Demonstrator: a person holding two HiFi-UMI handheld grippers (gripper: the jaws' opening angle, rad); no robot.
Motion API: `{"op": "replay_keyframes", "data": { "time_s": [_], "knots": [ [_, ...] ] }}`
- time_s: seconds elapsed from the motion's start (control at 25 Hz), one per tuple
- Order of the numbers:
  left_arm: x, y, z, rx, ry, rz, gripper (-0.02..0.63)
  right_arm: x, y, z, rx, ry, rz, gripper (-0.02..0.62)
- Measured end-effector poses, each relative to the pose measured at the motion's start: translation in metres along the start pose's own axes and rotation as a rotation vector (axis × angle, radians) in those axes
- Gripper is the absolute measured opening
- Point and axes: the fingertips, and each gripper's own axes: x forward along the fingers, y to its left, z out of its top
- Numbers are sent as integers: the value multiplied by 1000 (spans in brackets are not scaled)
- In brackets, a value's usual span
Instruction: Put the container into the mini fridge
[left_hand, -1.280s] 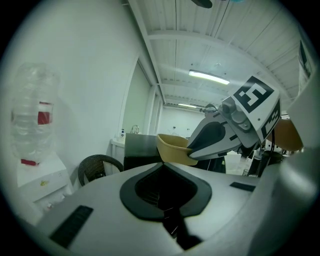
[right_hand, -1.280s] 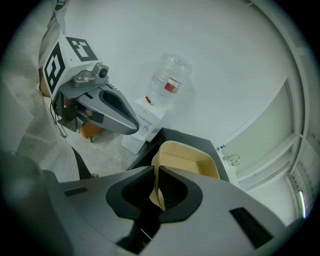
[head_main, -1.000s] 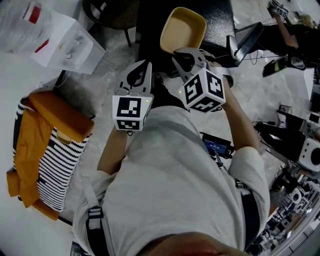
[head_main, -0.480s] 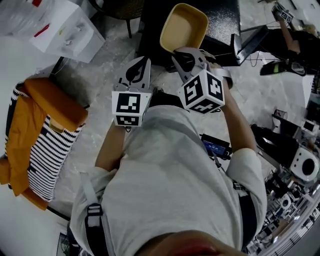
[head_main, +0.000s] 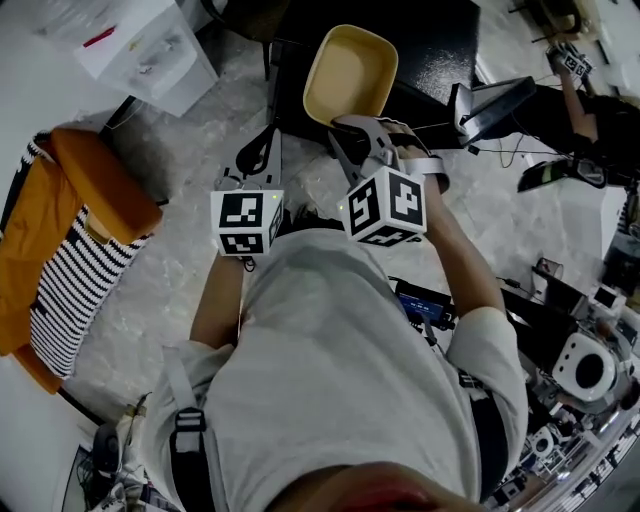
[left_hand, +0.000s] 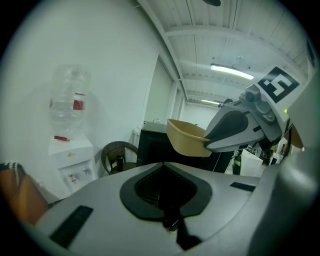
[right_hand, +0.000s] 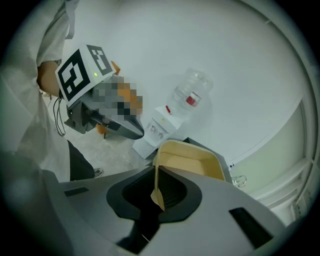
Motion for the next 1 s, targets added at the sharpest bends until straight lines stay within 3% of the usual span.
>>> {"op": "replay_keyframes", "data": {
  "time_s": [0.52, 0.8, 1.0],
  "knots": [
    [-29, -29, -61, -84, 43, 125, 11, -17, 44, -6, -153, -74, -26, 51],
    [-33, -29, -94, -90, 54, 175, 11, -3, 83, -22, -143, -100, 19, 51],
    [-44, -24, -119, -144, 48, 212, 11, 7, 120, -34, -119, -107, 86, 52]
  ]
}}
